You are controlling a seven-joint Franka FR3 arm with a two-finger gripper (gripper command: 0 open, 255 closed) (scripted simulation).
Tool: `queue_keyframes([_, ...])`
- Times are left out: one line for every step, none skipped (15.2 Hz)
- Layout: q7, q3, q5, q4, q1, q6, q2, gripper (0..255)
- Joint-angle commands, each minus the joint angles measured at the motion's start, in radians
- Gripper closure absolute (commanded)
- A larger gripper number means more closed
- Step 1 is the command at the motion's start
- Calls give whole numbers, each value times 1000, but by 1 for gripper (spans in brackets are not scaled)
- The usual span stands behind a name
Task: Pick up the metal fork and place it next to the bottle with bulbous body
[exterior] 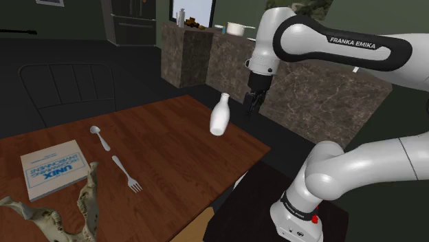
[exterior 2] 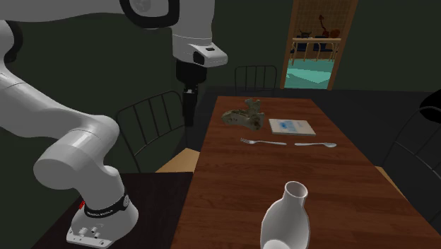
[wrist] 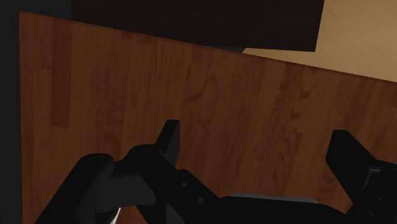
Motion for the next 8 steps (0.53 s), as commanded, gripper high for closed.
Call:
queue_keyframes([0,0,0,0,0,0,0,0])
queue_keyframes([20,19,12,-6,5,27,19,0])
queue_keyframes([39,37,23,-10,10,54,39,0])
queue_keyframes([59,56,33,-13,15,82,60,0])
queue_keyframes([78,74,42,-14,19,109,83,0])
queue_keyframes([97,93,51,-14,23,136,107,0])
queue_keyframes([117,111,59,-12,27,164,133,0])
queue_keyframes([136,129,65,-9,31,191,160,0])
